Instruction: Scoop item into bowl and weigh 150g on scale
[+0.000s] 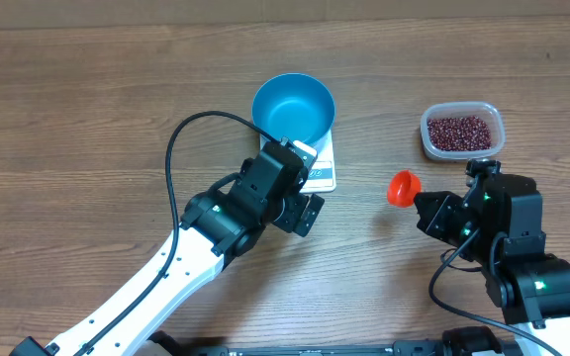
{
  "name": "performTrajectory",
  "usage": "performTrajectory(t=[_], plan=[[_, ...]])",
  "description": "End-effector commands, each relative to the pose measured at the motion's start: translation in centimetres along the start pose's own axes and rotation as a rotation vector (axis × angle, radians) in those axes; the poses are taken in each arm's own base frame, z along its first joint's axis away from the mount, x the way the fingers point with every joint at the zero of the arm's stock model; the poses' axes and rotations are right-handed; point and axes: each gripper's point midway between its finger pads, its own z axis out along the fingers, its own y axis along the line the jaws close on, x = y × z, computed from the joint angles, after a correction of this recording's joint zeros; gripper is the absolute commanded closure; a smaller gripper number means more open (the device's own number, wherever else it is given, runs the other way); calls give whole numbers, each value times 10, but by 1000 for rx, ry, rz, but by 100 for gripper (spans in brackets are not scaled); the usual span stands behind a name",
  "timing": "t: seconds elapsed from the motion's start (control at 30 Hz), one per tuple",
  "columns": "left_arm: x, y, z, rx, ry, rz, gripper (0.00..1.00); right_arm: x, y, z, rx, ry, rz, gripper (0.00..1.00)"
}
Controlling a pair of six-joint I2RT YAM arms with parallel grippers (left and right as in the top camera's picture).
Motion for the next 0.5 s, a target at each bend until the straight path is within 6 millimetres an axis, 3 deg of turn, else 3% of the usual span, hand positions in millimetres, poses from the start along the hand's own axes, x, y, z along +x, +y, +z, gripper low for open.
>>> performTrajectory(t=[0.0, 0.27, 0.3, 0.47], plan=[[-1, -1, -2, 9, -8, -10, 9, -9, 7, -7, -12, -31, -16, 96], [2, 9, 5, -54, 10, 22, 92, -9, 4, 0, 5, -11, -9, 96], [3, 9, 8, -59, 17, 22, 96, -8, 4, 1, 8, -5, -7, 96], [8, 8, 32, -58, 54, 26, 96, -6, 1, 7, 23, 17, 0, 96]])
